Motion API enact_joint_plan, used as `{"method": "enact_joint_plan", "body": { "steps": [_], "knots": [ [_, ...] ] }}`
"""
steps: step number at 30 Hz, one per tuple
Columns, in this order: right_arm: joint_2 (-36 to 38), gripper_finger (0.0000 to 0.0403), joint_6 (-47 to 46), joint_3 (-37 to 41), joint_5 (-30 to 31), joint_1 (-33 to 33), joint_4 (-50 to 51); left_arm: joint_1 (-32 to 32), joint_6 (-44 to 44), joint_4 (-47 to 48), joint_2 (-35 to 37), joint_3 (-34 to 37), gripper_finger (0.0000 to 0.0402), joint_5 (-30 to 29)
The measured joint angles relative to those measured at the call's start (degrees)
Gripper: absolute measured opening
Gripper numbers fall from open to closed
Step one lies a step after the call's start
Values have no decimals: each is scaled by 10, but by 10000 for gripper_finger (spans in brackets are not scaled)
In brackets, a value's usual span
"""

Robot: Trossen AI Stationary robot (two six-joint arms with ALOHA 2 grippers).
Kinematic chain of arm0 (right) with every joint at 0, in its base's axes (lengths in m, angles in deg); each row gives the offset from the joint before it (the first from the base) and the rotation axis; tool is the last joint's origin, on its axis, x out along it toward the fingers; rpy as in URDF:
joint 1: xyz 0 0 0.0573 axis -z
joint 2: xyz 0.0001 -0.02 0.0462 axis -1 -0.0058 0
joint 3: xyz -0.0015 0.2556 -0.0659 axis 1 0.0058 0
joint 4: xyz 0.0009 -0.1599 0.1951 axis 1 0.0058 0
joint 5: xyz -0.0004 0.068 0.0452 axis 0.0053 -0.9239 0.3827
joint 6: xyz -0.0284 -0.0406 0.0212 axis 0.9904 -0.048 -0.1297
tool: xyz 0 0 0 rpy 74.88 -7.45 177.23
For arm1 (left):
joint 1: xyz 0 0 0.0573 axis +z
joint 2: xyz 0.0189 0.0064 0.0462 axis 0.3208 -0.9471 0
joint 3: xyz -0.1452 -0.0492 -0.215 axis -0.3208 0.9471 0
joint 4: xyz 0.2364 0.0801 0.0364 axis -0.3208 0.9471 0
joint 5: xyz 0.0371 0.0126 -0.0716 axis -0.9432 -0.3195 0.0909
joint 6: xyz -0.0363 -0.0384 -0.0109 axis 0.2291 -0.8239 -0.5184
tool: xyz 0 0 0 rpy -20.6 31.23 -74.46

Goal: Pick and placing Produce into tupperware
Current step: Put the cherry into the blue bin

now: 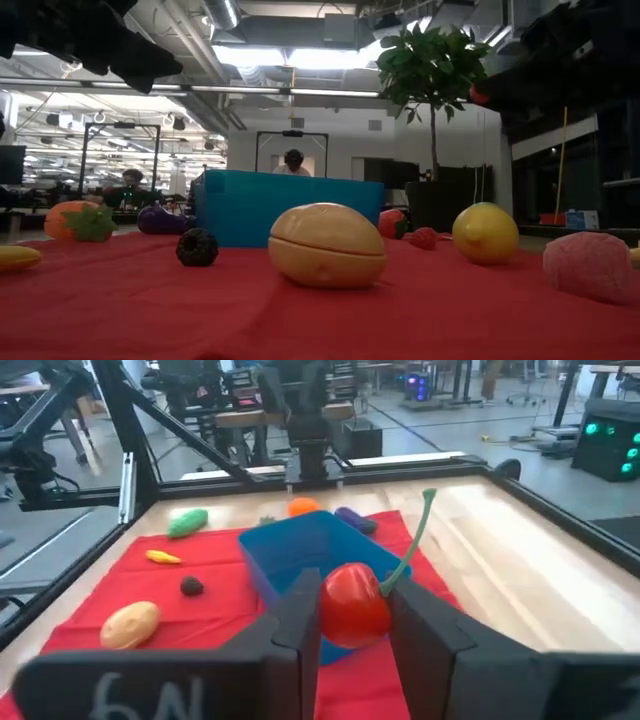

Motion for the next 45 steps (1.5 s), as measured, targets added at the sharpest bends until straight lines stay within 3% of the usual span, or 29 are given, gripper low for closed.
{"method": "enact_joint_plan", "body": {
  "steps": [8,19,26,31,40,45],
  "knots": [
    [-32,97,-30,-39,-3,0,23,0,1,1,0,0,96,0],
    [-223,97,13,-180,-7,2,86,0,5,4,0,0,96,0],
    [-325,97,34,-291,-113,37,157,0,2,30,-1,0,96,0],
    [-389,97,63,-386,-140,62,276,0,2,32,0,0,96,0],
    [-503,97,134,-505,-210,89,334,0,1,32,-1,0,96,0],
    [-563,97,157,-563,-216,97,394,0,1,35,0,0,96,0]
  ]
}}
